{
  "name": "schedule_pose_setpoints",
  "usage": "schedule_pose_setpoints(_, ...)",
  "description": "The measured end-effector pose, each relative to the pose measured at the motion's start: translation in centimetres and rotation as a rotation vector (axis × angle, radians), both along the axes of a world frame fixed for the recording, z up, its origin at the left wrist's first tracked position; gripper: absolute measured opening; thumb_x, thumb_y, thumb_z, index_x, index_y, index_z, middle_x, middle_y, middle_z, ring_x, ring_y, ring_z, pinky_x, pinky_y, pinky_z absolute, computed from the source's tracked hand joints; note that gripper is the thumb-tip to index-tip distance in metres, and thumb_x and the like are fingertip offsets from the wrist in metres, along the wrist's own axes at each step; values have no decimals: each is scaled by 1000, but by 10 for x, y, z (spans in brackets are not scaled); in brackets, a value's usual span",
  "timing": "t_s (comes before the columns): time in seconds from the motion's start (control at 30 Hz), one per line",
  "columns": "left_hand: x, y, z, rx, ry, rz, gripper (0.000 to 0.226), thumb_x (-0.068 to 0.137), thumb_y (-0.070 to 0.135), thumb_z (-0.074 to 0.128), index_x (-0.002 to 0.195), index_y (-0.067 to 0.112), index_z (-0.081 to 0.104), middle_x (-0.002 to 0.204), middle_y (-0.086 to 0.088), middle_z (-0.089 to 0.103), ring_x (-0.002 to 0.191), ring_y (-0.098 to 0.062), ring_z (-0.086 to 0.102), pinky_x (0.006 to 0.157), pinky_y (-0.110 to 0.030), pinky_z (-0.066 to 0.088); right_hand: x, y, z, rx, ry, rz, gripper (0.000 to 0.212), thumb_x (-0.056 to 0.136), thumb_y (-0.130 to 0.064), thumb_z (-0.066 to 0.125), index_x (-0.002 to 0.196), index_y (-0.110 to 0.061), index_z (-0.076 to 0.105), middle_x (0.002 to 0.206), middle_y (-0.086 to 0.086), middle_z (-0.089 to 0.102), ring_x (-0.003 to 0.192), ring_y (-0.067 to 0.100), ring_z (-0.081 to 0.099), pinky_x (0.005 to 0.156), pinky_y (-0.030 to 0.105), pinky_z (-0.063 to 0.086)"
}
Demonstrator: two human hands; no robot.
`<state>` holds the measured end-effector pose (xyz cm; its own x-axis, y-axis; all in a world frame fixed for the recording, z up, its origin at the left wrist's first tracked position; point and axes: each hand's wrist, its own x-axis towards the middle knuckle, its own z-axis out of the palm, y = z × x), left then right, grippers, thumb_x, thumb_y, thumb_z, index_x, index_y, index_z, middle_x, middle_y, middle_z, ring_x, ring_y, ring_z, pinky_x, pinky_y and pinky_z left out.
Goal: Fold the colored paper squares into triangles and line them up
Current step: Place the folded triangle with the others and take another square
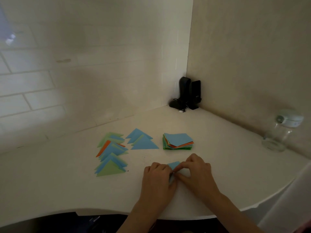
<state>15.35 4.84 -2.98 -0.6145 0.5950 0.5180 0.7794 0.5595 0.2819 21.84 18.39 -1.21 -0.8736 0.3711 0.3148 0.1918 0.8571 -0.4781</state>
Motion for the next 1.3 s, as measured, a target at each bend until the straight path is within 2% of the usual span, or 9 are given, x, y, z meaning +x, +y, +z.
schedule_pose_setpoints(0.13,-14,-9,-1,6,31,7,7,66,26,63,67,31,67,71,17,66,70,-9,59,60,-22,38,-5,5,7,109,-100,31,17,82,-49,62,98,-46,66,96,-14,39,94,1,34,79,27,20)
schedule_pose_setpoints(0.37,-41,-32,-3,-6,-98,105,15,62,24,83,67,29,71,78,15,65,77,-16,56,66,-28,29,-13,3,-3,36,-157,31,21,83,-56,57,99,-45,68,101,-17,42,98,0,35,82,27,21)
schedule_pose_setpoints(0.57,-44,-31,-2,23,-192,207,12,78,38,70,79,26,70,88,11,62,93,-14,45,82,-30,35,-21,-5,-6,-57,-155,-36,17,84,-54,56,89,-41,67,96,-18,42,95,0,38,85,28,21)
schedule_pose_setpoints(0.7,-41,-22,-7,83,-151,246,22,75,42,71,76,21,69,83,5,58,89,-18,48,74,-30,35,-24,-10,-8,-60,-144,-82,16,82,-57,56,73,-44,55,94,-18,44,94,1,41,86,28,23)
schedule_pose_setpoints(0.87,-42,-16,-8,27,-93,295,47,69,66,46,64,24,65,71,5,56,75,-20,53,61,-35,42,-30,-13,-11,-18,-122,-145,26,78,-66,55,70,-42,52,92,-16,45,93,2,42,83,28,21)
schedule_pose_setpoints(1.0,-44,-15,-9,8,-137,302,40,74,64,60,75,25,67,84,7,56,90,-18,49,75,-33,38,-30,-13,-13,4,-124,-153,29,76,-68,55,73,-39,54,92,-17,45,94,2,43,82,28,22)
schedule_pose_setpoints(1.07,-45,-16,-6,-18,-201,292,36,77,63,58,86,30,65,95,11,53,100,-12,43,81,-28,33,-30,-12,-13,-11,-131,-145,28,76,-66,57,73,-39,51,92,-17,45,94,2,43,82,27,22)
schedule_pose_setpoints(1.2,-49,-23,-2,59,-275,245,23,76,53,67,82,32,64,93,13,54,97,-10,42,83,-26,37,-30,-6,-8,-89,-156,-114,28,76,-58,62,77,-38,43,90,-17,49,90,3,44,80,28,22)
schedule_pose_setpoints(1.3,-54,-29,-3,119,-300,201,17,75,42,73,82,27,65,89,12,54,92,-10,40,77,-20,31,-30,-3,-4,-136,-195,-89,27,77,-51,65,75,-38,41,91,-18,50,89,3,45,80,28,23)
